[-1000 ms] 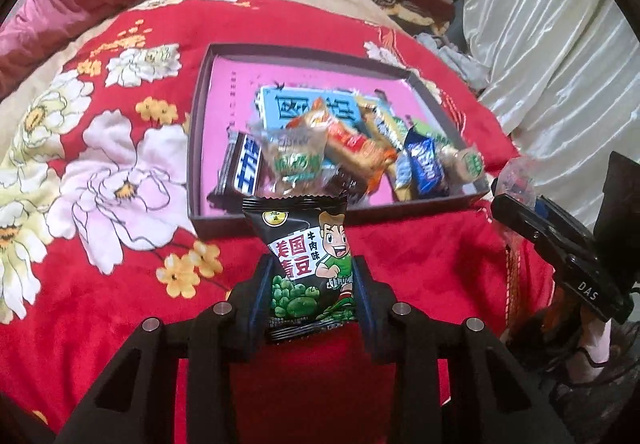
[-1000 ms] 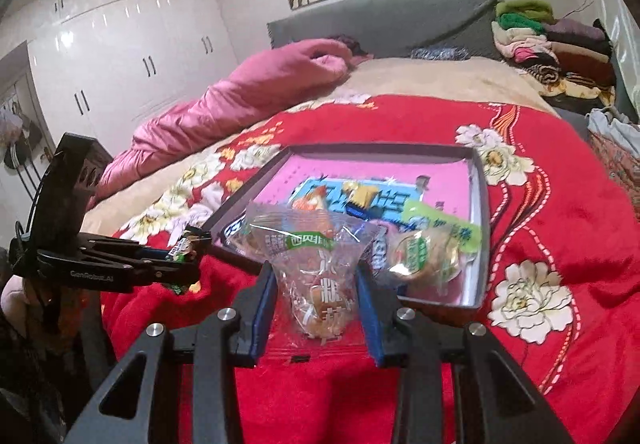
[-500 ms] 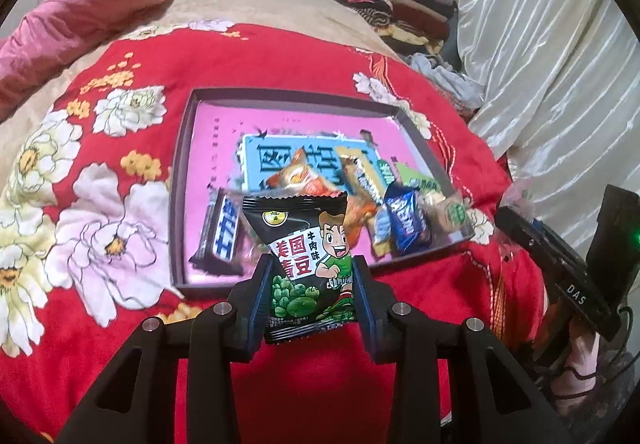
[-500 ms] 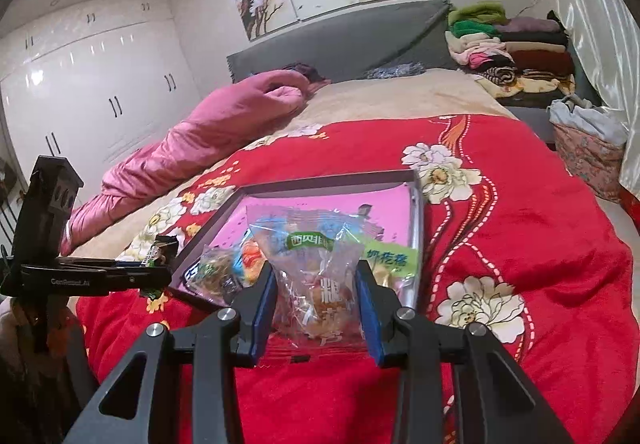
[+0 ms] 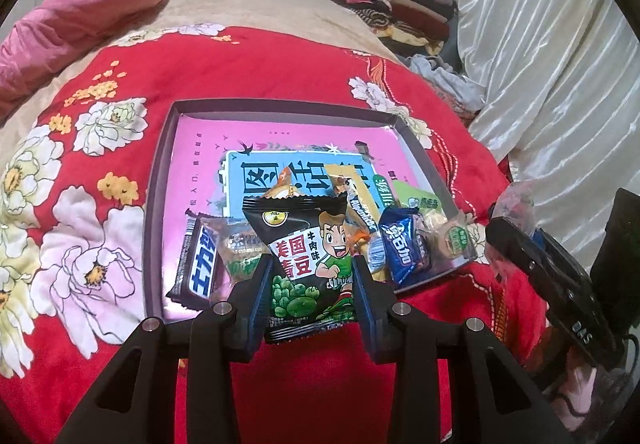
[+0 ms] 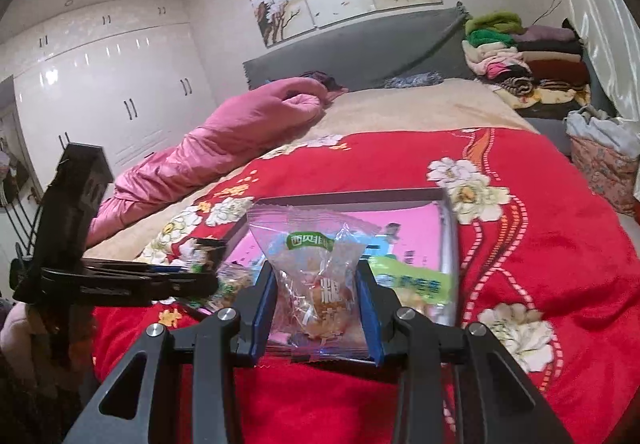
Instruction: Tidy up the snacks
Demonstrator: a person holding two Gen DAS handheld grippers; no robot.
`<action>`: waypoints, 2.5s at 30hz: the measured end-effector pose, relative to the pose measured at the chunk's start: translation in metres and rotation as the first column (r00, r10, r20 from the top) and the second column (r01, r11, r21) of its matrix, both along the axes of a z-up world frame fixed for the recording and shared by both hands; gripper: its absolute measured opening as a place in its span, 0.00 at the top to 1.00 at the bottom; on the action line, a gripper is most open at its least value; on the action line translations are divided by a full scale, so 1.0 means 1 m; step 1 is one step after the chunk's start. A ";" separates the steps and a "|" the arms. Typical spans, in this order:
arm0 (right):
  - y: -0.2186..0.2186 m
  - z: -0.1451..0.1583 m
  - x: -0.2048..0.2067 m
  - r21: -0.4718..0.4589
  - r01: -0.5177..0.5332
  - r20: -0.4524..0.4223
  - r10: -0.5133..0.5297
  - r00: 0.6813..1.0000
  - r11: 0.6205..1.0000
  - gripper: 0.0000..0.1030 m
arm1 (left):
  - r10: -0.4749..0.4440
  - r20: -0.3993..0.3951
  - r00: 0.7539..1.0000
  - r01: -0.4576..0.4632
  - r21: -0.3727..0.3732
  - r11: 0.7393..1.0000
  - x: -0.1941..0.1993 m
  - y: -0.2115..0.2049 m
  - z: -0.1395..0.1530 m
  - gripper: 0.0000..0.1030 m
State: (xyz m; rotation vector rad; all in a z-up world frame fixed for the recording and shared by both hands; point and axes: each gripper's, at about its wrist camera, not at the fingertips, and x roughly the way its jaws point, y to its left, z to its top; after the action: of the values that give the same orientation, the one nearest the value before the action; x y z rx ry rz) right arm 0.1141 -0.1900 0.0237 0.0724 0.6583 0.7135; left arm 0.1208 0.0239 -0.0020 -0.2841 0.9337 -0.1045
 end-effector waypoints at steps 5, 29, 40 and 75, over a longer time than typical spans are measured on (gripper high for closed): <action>0.017 -0.004 0.001 -0.006 -0.032 -0.006 0.032 0.999 0.999 0.62 | 0.002 -0.018 1.000 -0.002 0.006 1.000 0.005 -0.001 -0.010 0.62; 0.042 -0.019 0.014 -0.037 -0.056 -0.028 0.055 0.998 0.998 0.62 | 0.027 -0.041 0.999 -0.026 0.026 0.999 0.014 0.010 -0.025 0.62; 0.068 -0.036 0.018 -0.127 -0.095 -0.038 0.091 0.995 0.987 0.61 | 0.037 -0.040 0.999 -0.036 0.031 0.999 0.015 0.014 -0.026 0.62; 0.038 -0.001 -0.035 -0.219 0.049 0.066 -0.035 0.997 0.975 0.17 | 0.018 0.014 1.000 -0.019 0.082 0.996 -0.032 0.002 0.003 0.23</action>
State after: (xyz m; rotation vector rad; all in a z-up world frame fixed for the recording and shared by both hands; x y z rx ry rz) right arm 0.0788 -0.1521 0.0223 -0.1394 0.6713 0.5959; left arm 0.0884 0.0259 0.0009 -0.2158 0.9192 -0.0512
